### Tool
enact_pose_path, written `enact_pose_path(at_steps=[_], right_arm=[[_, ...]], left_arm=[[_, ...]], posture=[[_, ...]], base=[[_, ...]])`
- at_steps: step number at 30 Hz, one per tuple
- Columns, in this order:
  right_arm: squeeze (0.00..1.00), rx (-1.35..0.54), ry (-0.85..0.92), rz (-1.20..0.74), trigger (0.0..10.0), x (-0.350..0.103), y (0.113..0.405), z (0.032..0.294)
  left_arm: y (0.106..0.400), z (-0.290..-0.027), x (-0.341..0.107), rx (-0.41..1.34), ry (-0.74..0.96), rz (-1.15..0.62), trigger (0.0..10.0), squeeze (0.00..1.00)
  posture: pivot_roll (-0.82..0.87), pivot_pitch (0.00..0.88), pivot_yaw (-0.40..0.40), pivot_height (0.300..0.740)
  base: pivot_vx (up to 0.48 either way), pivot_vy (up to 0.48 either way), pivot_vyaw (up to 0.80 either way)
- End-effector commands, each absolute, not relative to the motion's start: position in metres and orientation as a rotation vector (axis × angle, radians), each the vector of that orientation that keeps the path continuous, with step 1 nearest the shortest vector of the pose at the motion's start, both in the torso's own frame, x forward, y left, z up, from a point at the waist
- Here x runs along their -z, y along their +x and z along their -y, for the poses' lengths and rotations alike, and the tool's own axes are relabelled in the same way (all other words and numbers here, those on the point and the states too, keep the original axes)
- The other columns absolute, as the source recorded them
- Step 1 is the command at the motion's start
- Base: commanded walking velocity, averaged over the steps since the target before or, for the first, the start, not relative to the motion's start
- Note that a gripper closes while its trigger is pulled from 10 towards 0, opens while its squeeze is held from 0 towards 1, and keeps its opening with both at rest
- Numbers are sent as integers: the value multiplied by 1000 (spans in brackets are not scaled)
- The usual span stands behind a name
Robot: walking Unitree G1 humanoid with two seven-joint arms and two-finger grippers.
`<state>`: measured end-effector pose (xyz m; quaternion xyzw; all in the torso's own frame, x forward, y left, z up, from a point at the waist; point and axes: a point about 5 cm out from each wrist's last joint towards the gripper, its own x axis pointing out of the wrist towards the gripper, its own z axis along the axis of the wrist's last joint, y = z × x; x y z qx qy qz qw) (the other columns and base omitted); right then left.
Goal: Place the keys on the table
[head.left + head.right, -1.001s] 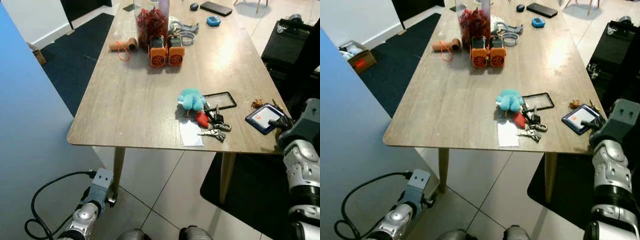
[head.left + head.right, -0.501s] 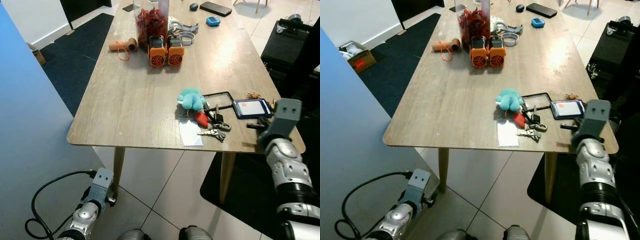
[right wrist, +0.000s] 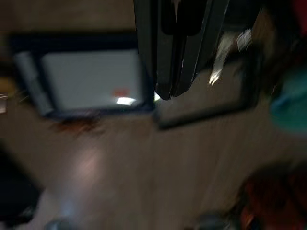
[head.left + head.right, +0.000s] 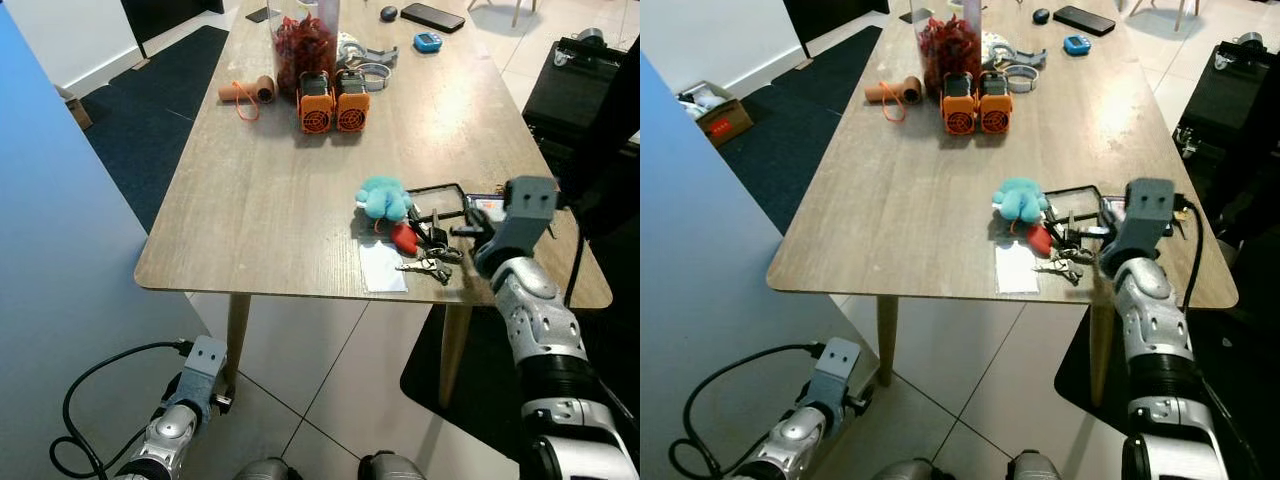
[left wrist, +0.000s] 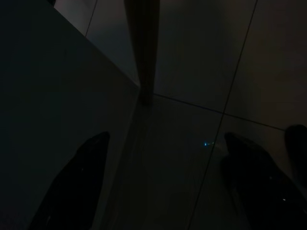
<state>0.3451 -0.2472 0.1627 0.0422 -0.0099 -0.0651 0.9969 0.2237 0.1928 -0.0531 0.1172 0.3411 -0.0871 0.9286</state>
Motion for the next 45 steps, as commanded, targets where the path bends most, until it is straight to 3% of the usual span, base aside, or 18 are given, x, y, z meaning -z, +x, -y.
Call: enact_pose_path(at_steps=[1, 2, 3, 4, 6, 8, 10, 11, 12, 14, 16, 21, 24, 31, 35, 36, 39, 45], right_arm=[[0, 196, 114, 26, 902, -160, 342, 261], [0, 196, 114, 26, 902, -160, 342, 261], [0, 230, 132, 47, 4941, -162, 340, 269], [0, 321, 147, 104, 10000, -167, 333, 287], [0, 477, 177, 185, 10000, -172, 319, 315], [0, 477, 177, 185, 10000, -172, 319, 315], [0, 671, 225, 233, 10000, -168, 294, 350], [0, 671, 225, 233, 10000, -168, 294, 350], [0, 799, 262, 238, 10000, -159, 273, 373], [0, 799, 262, 238, 10000, -159, 273, 373], [0, 1026, 347, 196, 10000, -126, 227, 410], [0, 1152, 385, 79, 10000, -84, 188, 420], [0, 1145, 380, -182, 10000, -26, 160, 398], [0, 969, 383, -549, 10000, 37, 149, 341], [0, 726, 333, -755, 10000, 67, 150, 291], [0, 726, 333, -755, 10000, 67, 150, 291], [0, 599, 322, -831, 10000, 79, 153, 257], [0, 461, 293, -873, 10000, 84, 161, 230]], left_arm=[[218, -199, 57, 166, 250, -730, 10000, 0], [218, -199, 57, 166, 250, -730, 10000, 0], [218, -199, 57, 165, 249, -730, 10000, 0], [217, -200, 56, 163, 249, -728, 10000, 0], [216, -202, 56, 161, 249, -724, 10000, 0], [216, -202, 56, 161, 249, -724, 10000, 0], [214, -205, 57, 158, 248, -724, 10000, 0], [214, -205, 57, 158, 248, -724, 10000, 0], [212, -208, 58, 153, 246, -725, 10000, 0], [212, -208, 58, 153, 246, -725, 10000, 0], [208, -213, 59, 128, 238, -732, 10000, 0], [205, -218, 60, 90, 218, -738, 10000, 0], [205, -218, 60, 73, 206, -744, 10000, 0], [212, -210, 59, 92, 201, -737, 10000, 0], [218, -200, 57, 117, 206, -724, 10000, 0], [218, -200, 57, 117, 206, -724, 10000, 0], [221, -196, 55, 124, 199, -712, 10000, 0], [227, -195, 52, 130, 176, -686, 10000, 0]], posture=[[33, 146, 50, 740], [33, 146, 50, 740], [33, 144, 50, 740], [33, 137, 48, 740], [34, 131, 48, 740], [34, 131, 48, 740], [32, 118, 47, 740], [32, 118, 47, 740], [30, 113, 46, 740], [30, 113, 46, 740], [26, 99, 41, 740], [20, 84, 34, 740], [13, 70, 32, 740], [4, 58, 30, 740], [8, 48, 31, 740], [8, 48, 31, 740], [10, 39, 33, 740], [13, 21, 34, 740]], base=[[0, 0, 0], [0, 0, 0], [0, 0, 0], [0, 0, 0], [0, 0, 0], [0, 0, 0], [0, 0, 0], [0, 0, 0], [0, 0, 0], [0, 0, 0], [0, 0, 0], [0, 0, 0], [0, 0, 0], [0, 0, 0], [0, 0, 0], [0, 0, 0], [0, 0, 0], [0, 0, 0]])
